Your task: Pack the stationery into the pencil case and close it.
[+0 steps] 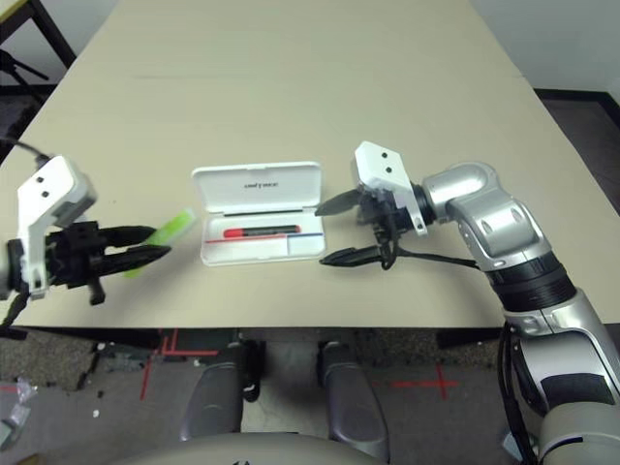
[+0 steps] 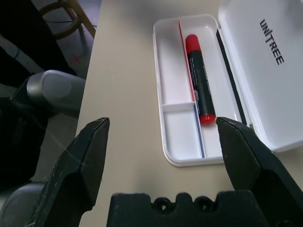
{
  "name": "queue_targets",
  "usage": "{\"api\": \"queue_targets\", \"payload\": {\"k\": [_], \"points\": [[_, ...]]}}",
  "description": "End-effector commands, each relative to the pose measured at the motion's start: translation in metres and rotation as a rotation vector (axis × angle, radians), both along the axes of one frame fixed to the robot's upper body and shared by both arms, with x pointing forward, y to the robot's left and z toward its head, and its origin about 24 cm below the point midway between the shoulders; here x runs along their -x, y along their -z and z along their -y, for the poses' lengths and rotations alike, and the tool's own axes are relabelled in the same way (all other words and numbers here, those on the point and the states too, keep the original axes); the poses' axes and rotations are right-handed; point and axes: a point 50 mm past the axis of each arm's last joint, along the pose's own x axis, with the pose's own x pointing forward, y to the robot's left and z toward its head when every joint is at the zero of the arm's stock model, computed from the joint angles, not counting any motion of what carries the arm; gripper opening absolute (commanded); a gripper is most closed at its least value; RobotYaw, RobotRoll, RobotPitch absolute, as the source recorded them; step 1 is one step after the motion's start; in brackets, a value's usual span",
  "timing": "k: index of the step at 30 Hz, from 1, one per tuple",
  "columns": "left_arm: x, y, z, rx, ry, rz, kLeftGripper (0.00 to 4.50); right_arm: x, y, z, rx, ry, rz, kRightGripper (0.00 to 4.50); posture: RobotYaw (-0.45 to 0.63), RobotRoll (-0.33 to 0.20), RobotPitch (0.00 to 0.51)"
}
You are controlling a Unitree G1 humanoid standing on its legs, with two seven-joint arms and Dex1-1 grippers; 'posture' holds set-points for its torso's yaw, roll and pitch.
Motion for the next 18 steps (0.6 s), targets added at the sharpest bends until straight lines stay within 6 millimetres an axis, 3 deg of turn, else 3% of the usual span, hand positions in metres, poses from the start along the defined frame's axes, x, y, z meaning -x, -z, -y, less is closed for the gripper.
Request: {"api": "queue_targets", "payload": {"k": [1,8,18], "points": [[-0.009,0.009,0.014,-0.044,0.054,0.002,1.08,-0.001,-0.002,0.007,0.013,0.024,0.003,4.50,0.06,0.000,0.195],[-0.026,0.015,0.028,-0.116,0.148,0.022,1.08,0.001,0.000,0.010,0.019,0.043,0.001,4.50,0.04,0.000,0.194],[-0.045,0.032,0.032,-0.289,0.226,0.027,1.08,0.006,0.002,0.014,0.026,0.070,-0.002,4.50,0.00,0.000,0.199]]}}
